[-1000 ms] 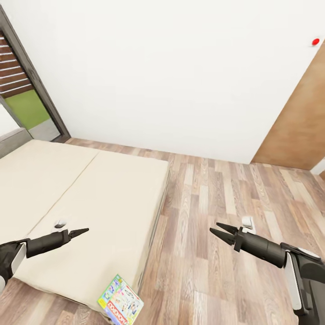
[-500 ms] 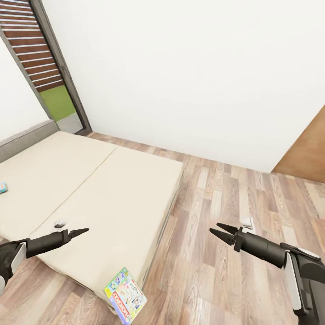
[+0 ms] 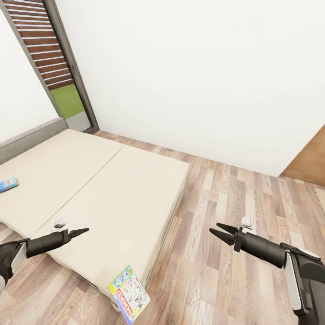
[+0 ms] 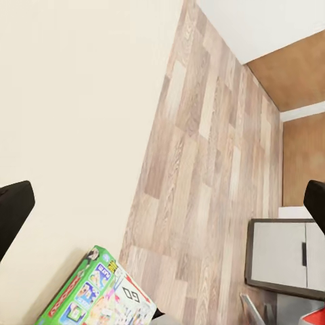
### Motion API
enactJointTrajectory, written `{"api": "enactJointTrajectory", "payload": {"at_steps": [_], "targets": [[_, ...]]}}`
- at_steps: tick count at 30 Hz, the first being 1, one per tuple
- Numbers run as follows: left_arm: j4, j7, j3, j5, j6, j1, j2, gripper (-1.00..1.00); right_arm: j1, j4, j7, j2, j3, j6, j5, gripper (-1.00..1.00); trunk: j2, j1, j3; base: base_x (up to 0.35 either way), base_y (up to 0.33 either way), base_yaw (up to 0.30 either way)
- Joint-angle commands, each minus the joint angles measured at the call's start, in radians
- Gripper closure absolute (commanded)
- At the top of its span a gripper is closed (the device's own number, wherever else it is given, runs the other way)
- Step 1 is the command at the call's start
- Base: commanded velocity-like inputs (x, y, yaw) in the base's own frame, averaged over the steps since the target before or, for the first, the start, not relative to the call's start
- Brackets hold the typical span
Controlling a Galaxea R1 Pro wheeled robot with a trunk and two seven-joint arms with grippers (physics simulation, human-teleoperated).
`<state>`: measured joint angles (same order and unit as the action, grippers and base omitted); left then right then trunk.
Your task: Put all the toys in the child's room - the three board games (two on the bed and one on the table), the two jigsaw puzzles on the table, and the tennis ball on the table - inside the toy box on the table in the child's room.
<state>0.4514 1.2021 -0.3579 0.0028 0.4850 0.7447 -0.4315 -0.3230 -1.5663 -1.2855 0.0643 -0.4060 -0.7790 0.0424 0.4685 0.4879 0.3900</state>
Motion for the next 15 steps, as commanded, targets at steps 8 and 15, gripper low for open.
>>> {"api": "enactJointTrajectory", "payload": {"at_steps": [8, 15], "targets": [[0.0, 0.002, -0.003, 0.0, 0.01, 0.001, 0.0, -1.0, -0.001, 0.0, -0.001, -0.02, -0.001, -0.009, 0.002, -1.0, 0.001, 0.0, 0.001, 0.068, -0.029, 0.008], [0.0, 0.002, -0.003, 0.0, 0.01, 0.001, 0.0, -1.0, -0.001, -0.001, -0.001, -0.037, -0.001, -0.009, 0.001, -1.0, 0.001, 0.0, 0.001, 0.042, -0.051, 0.001]]}}
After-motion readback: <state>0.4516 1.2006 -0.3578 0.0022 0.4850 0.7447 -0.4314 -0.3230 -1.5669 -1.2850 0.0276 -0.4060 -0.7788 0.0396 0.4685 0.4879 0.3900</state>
